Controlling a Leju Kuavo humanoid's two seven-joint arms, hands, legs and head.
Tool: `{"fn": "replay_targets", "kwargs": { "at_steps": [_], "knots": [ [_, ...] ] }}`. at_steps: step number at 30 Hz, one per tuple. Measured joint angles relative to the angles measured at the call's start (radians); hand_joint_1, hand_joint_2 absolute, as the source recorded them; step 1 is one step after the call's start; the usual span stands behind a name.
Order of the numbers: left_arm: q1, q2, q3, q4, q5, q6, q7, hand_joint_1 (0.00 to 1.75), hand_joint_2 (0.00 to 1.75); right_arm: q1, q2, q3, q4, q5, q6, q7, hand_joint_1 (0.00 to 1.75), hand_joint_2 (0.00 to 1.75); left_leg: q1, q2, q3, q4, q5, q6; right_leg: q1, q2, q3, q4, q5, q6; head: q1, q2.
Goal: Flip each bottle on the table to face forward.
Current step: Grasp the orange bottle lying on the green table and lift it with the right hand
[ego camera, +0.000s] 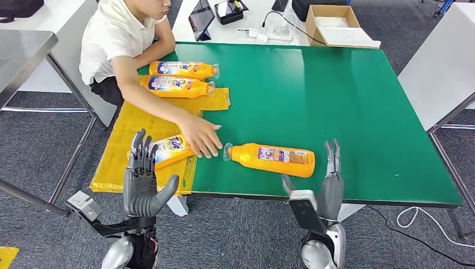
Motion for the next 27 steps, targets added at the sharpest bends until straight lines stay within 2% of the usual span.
{"fn": "replay_targets", "kwargs": {
  "at_steps": [3, 8, 15, 20, 27],
  "knots": [
    [0.005, 0.000, -0.025, -0.012, -0.016, -0.059, -0.006, 0.00, 1.75, -0.059, -0.025, -0.001, 0.110, 0.202, -0.029, 0.103, 0.00, 1.75, 0.000, 0.000, 0.000, 0.000, 0.001, 0.000, 0.000, 0.000, 0.000, 0.000, 0.000, 0.000, 0.000, 0.000],
    [0.008, 0.000, -0.047, -0.019, -0.041, -0.066, -0.006, 0.00, 1.75, -0.117, -0.046, -0.001, 0.236, 0.293, -0.031, 0.154, 0.00, 1.75, 0.000, 0.000, 0.000, 0.000, 0.001, 0.001, 0.000, 0.000, 0.000, 0.000, 0.000, 0.000, 0.000, 0.000],
    [-0.005, 0.000, -0.067, -0.013, -0.041, -0.092, -0.002, 0.00, 1.75, -0.175, -0.061, -0.041, 0.400, 0.495, -0.031, 0.197, 0.00, 1.75, 0.000, 0.000, 0.000, 0.000, 0.001, 0.000, 0.000, 0.000, 0.000, 0.000, 0.000, 0.000, 0.000, 0.000],
    [-0.008, 0.000, -0.076, -0.012, -0.036, -0.098, -0.002, 0.00, 1.75, -0.195, -0.062, -0.059, 0.471, 0.501, -0.032, 0.191, 0.00, 1.75, 0.000, 0.000, 0.000, 0.000, 0.001, 0.000, 0.000, 0.000, 0.000, 0.000, 0.000, 0.000, 0.000, 0.000],
    [-0.011, 0.000, -0.095, -0.008, 0.025, -0.153, 0.054, 0.00, 1.75, -0.246, -0.063, -0.060, 0.606, 0.440, -0.032, 0.214, 0.00, 1.75, 0.000, 0.000, 0.000, 0.000, 0.001, 0.001, 0.000, 0.000, 0.000, 0.000, 0.000, 0.000, 0.000, 0.000]
  ]
}}
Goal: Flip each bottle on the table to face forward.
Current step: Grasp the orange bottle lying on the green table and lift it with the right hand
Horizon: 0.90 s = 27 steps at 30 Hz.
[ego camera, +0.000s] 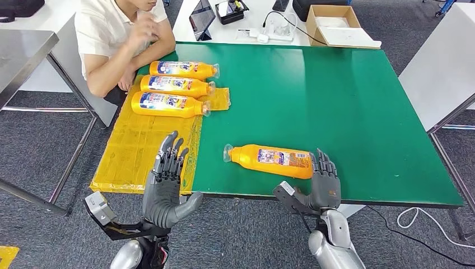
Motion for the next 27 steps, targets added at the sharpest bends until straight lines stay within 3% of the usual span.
{"fn": "replay_targets", "kwargs": {
  "at_steps": [12, 27],
  "knots": [
    [-0.017, 0.000, -0.033, 0.004, 0.032, -0.015, 0.024, 0.00, 1.75, -0.086, -0.002, 0.006, 0.124, 0.021, 0.005, 0.041, 0.00, 1.75, 0.000, 0.001, 0.001, 0.000, 0.000, 0.000, 0.000, 0.000, 0.001, 0.000, 0.000, 0.000, 0.000, 0.000],
    [-0.047, 0.000, -0.036, 0.037, 0.053, 0.003, 0.048, 0.00, 1.75, -0.192, 0.003, 0.097, 0.208, 0.118, 0.039, 0.092, 0.00, 1.75, 0.000, 0.001, 0.001, 0.000, 0.001, 0.001, 0.000, 0.000, 0.001, 0.000, 0.001, 0.001, 0.000, 0.000]
  ]
}}
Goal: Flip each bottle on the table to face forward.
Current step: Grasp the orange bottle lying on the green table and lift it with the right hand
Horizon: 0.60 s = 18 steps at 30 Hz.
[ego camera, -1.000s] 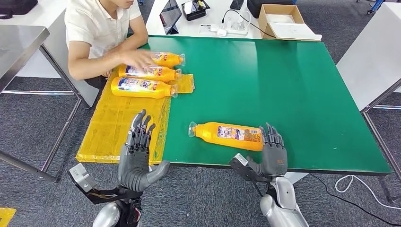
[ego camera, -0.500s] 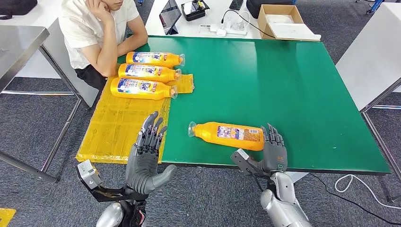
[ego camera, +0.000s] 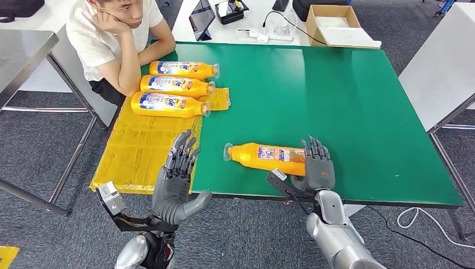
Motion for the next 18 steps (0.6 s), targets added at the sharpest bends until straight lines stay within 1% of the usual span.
{"fn": "replay_targets", "kwargs": {
  "at_steps": [3, 7, 14, 16, 18],
  "knots": [
    [-0.003, 0.000, 0.000, 0.003, 0.006, 0.001, 0.011, 0.00, 1.75, -0.010, 0.005, 0.018, 0.005, 0.011, 0.023, 0.013, 0.00, 1.75, 0.000, 0.000, 0.000, 0.000, 0.000, 0.000, 0.000, 0.000, 0.000, 0.000, 0.000, 0.000, 0.000, 0.000],
    [-0.007, 0.000, 0.000, 0.015, 0.030, 0.000, 0.040, 0.00, 1.75, -0.033, 0.009, 0.042, 0.020, 0.020, 0.086, 0.040, 0.00, 1.75, 0.000, 0.000, 0.000, 0.000, 0.000, 0.000, 0.000, 0.000, 0.000, 0.000, 0.000, 0.000, 0.000, 0.000],
    [-0.015, 0.000, 0.001, 0.033, 0.046, -0.006, 0.063, 0.00, 1.75, -0.066, 0.013, 0.057, 0.044, -0.004, 0.151, 0.033, 0.00, 1.75, 0.000, 0.000, 0.000, 0.000, 0.000, 0.000, 0.000, 0.000, 0.000, 0.000, 0.000, 0.000, 0.000, 0.000],
    [-0.018, 0.000, 0.001, 0.036, 0.053, -0.009, 0.070, 0.00, 1.75, -0.076, 0.014, 0.057, 0.051, -0.017, 0.183, 0.031, 0.00, 1.75, 0.000, 0.000, 0.000, 0.000, 0.000, 0.000, 0.000, 0.000, 0.000, 0.000, 0.000, 0.000, 0.000, 0.000],
    [-0.019, 0.000, 0.001, 0.037, 0.059, -0.012, 0.078, 0.00, 1.75, -0.090, 0.016, 0.057, 0.060, -0.035, 0.250, 0.041, 0.00, 1.75, 0.000, 0.001, 0.001, 0.000, 0.000, 0.000, 0.000, 0.000, 0.000, 0.000, 0.000, 0.000, 0.000, 0.000]
  ]
}}
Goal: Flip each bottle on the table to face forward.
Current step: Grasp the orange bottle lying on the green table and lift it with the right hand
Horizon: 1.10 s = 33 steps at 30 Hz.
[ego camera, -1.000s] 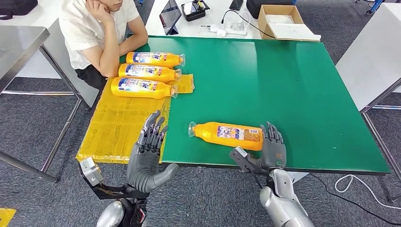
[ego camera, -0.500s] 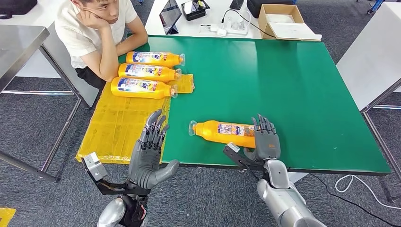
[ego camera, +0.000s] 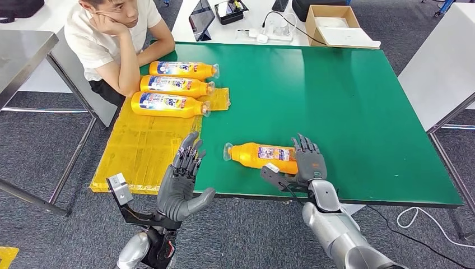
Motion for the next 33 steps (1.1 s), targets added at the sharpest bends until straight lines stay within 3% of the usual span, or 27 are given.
{"fn": "replay_targets", "kwargs": {
  "at_steps": [3, 7, 12, 18, 24, 27, 33],
  "knots": [
    [-0.002, 0.000, 0.001, 0.004, 0.008, -0.001, 0.013, 0.00, 1.75, -0.035, 0.004, 0.003, 0.015, -0.012, 0.130, 0.025, 0.00, 1.75, 0.000, 0.001, 0.003, 0.000, 0.000, 0.000, 0.000, 0.001, 0.002, 0.000, 0.000, 0.000, 0.000, 0.000],
    [-0.004, 0.000, 0.002, 0.008, 0.011, -0.008, 0.023, 0.00, 1.75, -0.058, 0.007, 0.006, 0.029, -0.019, 0.189, 0.041, 1.69, 1.75, 0.000, 0.001, 0.005, 0.000, 0.000, 0.000, 0.000, 0.001, 0.004, 0.000, 0.000, 0.000, 0.000, 0.000],
    [-0.016, 0.000, 0.002, 0.025, 0.031, -0.035, 0.039, 0.00, 1.75, -0.085, 0.011, 0.014, 0.051, -0.043, 0.284, 0.062, 1.75, 1.75, 0.000, 0.001, 0.009, 0.000, 0.000, 0.000, 0.000, 0.001, 0.007, -0.001, 0.000, -0.001, 0.000, 0.000],
    [-0.023, 0.000, 0.002, 0.041, 0.033, -0.042, 0.043, 0.00, 1.75, -0.109, 0.012, 0.021, 0.069, -0.051, 0.323, 0.075, 1.72, 1.75, 0.000, 0.000, 0.011, 0.000, 0.000, 0.000, 0.000, 0.000, 0.011, -0.001, 0.000, -0.001, 0.000, 0.000],
    [-0.042, 0.000, 0.002, 0.071, 0.042, -0.074, 0.056, 0.00, 1.75, -0.138, 0.012, 0.036, 0.090, -0.077, 0.444, 0.117, 1.75, 1.75, 0.000, 0.000, 0.014, 0.000, 0.000, 0.000, 0.000, 0.000, 0.013, -0.001, 0.000, -0.001, 0.000, 0.000],
    [-0.048, 0.000, 0.002, 0.087, 0.047, -0.080, 0.058, 0.00, 1.75, -0.142, 0.010, 0.032, 0.093, -0.134, 0.466, 0.055, 1.75, 1.75, 0.000, 0.000, 0.015, 0.000, 0.000, 0.000, 0.000, 0.000, 0.013, -0.001, -0.001, -0.001, 0.000, 0.000],
    [-0.053, 0.000, 0.003, 0.108, 0.072, -0.071, 0.067, 0.00, 1.75, -0.133, 0.005, -0.017, 0.093, -0.309, 0.498, -0.164, 1.75, 1.75, 0.000, 0.004, 0.019, 0.000, -0.003, -0.003, 0.000, 0.004, 0.016, -0.001, 0.000, -0.001, 0.000, 0.000]
  ]
}}
